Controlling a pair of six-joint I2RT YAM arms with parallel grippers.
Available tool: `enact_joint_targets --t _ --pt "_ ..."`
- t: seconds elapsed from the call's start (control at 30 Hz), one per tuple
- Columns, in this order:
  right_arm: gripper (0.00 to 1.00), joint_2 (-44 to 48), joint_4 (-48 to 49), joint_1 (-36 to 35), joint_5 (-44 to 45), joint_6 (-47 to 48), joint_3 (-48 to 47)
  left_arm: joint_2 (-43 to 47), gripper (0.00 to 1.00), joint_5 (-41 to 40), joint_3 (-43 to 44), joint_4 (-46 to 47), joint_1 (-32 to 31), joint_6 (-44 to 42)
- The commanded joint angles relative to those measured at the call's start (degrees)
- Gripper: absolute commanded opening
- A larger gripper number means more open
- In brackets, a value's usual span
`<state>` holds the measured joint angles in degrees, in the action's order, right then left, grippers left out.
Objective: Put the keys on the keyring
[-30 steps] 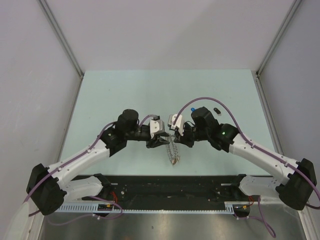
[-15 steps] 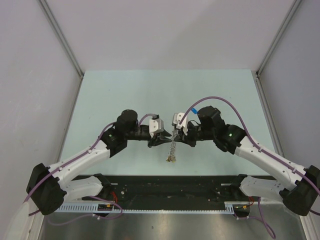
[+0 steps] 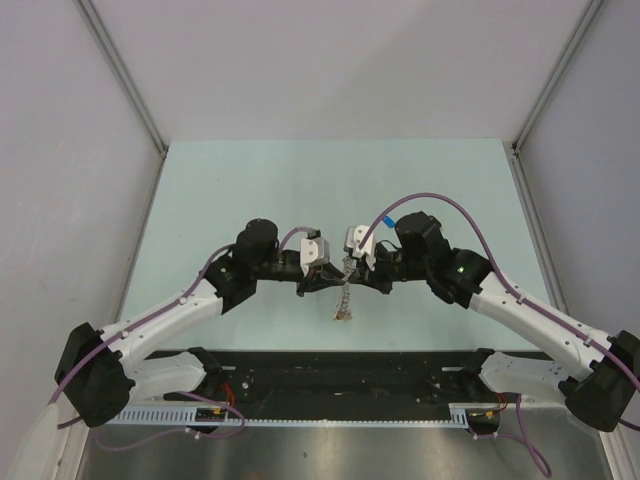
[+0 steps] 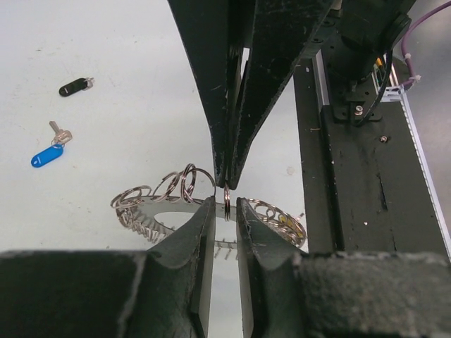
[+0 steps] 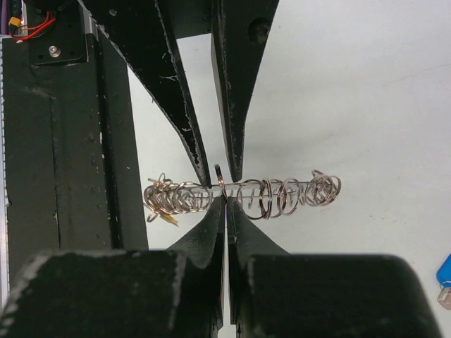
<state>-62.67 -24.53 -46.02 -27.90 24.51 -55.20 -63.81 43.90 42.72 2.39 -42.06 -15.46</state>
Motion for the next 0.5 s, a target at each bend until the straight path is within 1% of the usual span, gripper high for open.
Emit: enact_joint_targets --t 0.0,0.47 --pt "0.0 0.1 3.4 -0.4 -1.2 0.4 -1.5 0.1 0.21 1.7 1.1 0.4 -0.7 0.1" --pt "0.0 -0.3 3.4 -1.1 -0.5 0.7 -1.5 0.7 0.19 1.7 1.1 1.2 -0.9 1.0"
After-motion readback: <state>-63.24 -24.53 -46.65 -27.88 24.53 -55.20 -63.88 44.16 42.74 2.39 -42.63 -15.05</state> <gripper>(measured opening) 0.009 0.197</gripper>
